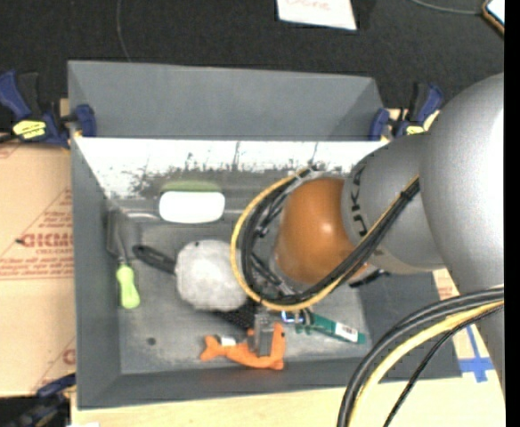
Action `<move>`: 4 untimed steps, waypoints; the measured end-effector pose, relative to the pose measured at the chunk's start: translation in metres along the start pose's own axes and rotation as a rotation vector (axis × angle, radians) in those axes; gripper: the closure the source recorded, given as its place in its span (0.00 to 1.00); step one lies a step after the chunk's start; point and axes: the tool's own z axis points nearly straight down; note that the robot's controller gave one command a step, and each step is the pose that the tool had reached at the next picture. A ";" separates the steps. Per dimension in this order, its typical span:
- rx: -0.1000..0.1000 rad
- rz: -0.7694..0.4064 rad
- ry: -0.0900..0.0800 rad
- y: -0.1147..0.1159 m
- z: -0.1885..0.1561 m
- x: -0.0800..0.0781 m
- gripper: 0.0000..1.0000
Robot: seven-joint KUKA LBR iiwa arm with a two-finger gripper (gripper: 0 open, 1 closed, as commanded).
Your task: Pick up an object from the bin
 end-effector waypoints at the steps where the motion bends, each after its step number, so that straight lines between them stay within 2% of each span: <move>1: -0.001 0.069 0.010 -0.009 -0.097 0.011 0.00; 2: 0.000 0.031 0.001 0.003 -0.187 -0.010 1.00; 3: 0.000 0.031 0.001 0.003 -0.187 -0.010 1.00; 4: 0.001 -0.390 -0.003 -0.023 -0.214 -0.028 1.00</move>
Offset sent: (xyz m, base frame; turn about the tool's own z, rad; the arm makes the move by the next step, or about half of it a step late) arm 0.0038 0.0051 0.1865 0.0329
